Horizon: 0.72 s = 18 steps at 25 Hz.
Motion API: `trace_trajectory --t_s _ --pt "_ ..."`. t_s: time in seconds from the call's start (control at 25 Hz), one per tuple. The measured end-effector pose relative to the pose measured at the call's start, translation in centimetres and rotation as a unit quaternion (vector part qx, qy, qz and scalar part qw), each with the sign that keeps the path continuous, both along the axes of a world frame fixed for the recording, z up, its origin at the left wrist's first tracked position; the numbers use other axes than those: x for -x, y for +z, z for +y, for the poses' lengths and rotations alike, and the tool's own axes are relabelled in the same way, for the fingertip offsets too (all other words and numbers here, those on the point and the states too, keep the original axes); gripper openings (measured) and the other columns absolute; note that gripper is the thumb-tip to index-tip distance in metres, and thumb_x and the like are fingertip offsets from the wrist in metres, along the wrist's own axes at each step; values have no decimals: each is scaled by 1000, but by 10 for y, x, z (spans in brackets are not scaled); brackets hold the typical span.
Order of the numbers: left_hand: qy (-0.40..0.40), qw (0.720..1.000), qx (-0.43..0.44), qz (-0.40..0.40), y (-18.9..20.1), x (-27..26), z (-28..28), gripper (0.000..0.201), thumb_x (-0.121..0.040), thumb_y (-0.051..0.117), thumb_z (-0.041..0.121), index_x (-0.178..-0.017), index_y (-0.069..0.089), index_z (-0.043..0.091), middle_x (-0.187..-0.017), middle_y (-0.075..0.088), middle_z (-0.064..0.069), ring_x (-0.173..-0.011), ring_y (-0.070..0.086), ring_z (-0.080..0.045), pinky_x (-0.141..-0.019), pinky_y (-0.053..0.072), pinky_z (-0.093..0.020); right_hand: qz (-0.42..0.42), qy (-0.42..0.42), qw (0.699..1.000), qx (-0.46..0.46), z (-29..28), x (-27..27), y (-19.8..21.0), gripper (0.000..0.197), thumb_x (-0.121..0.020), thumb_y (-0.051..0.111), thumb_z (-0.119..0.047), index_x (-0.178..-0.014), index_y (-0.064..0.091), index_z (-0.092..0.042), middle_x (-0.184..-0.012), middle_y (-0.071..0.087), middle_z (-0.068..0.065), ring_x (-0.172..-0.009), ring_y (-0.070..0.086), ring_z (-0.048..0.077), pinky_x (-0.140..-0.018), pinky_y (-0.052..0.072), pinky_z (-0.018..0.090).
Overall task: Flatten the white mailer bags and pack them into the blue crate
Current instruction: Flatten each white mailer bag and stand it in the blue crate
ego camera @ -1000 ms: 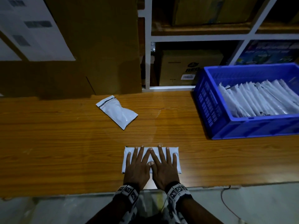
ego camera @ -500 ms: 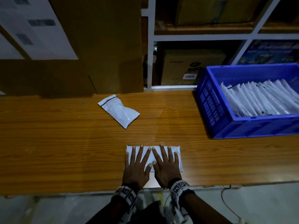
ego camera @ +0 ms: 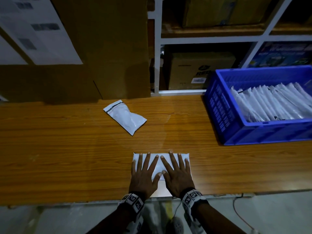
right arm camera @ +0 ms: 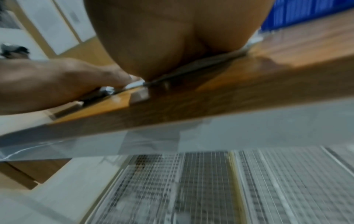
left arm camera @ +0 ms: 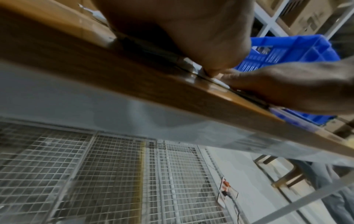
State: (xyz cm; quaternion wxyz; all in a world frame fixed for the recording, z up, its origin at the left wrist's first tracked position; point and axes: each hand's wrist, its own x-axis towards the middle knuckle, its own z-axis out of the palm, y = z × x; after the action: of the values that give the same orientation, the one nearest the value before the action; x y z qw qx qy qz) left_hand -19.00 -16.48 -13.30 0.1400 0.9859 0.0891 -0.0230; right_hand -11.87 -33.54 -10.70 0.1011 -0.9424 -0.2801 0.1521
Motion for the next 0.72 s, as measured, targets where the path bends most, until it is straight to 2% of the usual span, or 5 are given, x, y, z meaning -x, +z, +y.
trace_trajectory --t_s 0.24,0.4,0.48,0.64,0.72 --pt "-40 999 -28 -4 10 -4 2 61 -103 20 57 -159 16 34 -168 3 0 -155 3 -27 -121 2 -55 7 6 1000 -4 0 -4 -2 55 -102 13 -51 -151 -12 -48 -161 -24 -9 -147 -26 23 -117 -14 50" --pt "2 1000 -16 21 5 0 -4 59 -104 25 51 -159 5 40 -168 -5 5 -154 -8 -22 -121 -4 -51 42 21 999 7 -1 -8 3 57 -101 15 -51 -149 -17 -50 -157 -34 -10 -146 -30 22 -116 -20 47" --pt "9 999 -16 31 5 0 -5 61 -103 26 50 -158 3 40 -168 -6 6 -154 -13 -20 -121 -7 -50 70 31 997 20 -1 -15 12 61 -100 20 -50 -148 -17 -51 -158 -32 -9 -147 -27 23 -117 -16 47" --pt "16 998 6 57 10 -4 -7 63 -100 24 51 -158 0 41 -167 -9 7 -154 -10 -21 -120 -11 -49 60 40 995 65 0 -38 28 79 -90 46 -43 -153 -1 -42 -164 3 1 -150 3 31 -118 4 53" --pt "27 998 20 58 13 -5 -10 64 -98 16 55 -157 -7 42 -164 -19 9 -153 -16 -21 -119 -17 -47 27 60 993 98 3 -49 36 88 -84 61 -41 -154 10 -32 -156 26 6 -143 21 34 -115 16 54"
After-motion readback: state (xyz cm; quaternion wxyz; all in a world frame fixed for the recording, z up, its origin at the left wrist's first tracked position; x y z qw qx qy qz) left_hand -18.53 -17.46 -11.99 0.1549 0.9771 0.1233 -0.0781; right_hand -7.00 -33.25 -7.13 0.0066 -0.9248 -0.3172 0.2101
